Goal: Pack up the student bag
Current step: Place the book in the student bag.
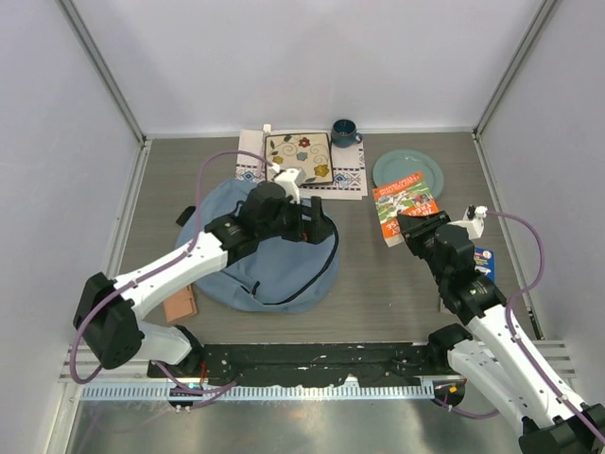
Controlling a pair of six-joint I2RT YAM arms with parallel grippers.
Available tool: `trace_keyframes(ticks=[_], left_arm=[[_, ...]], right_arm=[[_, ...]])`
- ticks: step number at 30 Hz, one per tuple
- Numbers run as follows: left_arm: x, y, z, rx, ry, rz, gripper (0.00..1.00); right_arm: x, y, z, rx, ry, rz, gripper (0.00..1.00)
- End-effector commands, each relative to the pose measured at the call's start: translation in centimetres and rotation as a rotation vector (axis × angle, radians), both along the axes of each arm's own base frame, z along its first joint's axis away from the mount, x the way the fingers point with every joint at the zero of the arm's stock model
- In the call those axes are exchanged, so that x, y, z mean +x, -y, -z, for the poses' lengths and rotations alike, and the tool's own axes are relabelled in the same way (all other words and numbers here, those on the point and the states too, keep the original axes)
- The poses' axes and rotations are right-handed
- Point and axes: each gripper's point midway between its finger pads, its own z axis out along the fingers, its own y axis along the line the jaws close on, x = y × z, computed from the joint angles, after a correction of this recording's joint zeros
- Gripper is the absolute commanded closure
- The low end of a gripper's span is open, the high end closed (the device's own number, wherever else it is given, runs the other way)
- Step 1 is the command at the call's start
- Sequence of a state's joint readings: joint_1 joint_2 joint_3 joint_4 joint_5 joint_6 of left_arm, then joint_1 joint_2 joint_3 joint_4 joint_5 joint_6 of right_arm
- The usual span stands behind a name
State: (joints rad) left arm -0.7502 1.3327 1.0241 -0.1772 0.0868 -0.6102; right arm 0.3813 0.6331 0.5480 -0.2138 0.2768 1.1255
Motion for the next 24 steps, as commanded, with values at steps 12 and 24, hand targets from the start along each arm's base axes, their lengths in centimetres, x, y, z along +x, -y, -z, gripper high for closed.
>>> trace_keyframes(ticks=[12,24], left_arm=[[-2.7,3.8,6.5,0.378,-0.083,0.257,0.16],[-2.5,5.0,7.4,0.411,-0.108,0.285,0.35]], right_arm=[[-0.5,2.2,-3.1,-0.108,0.037,0.066,0.99],[-0.3,1.7,-2.2,-0.122,0.007,0.038,0.99]])
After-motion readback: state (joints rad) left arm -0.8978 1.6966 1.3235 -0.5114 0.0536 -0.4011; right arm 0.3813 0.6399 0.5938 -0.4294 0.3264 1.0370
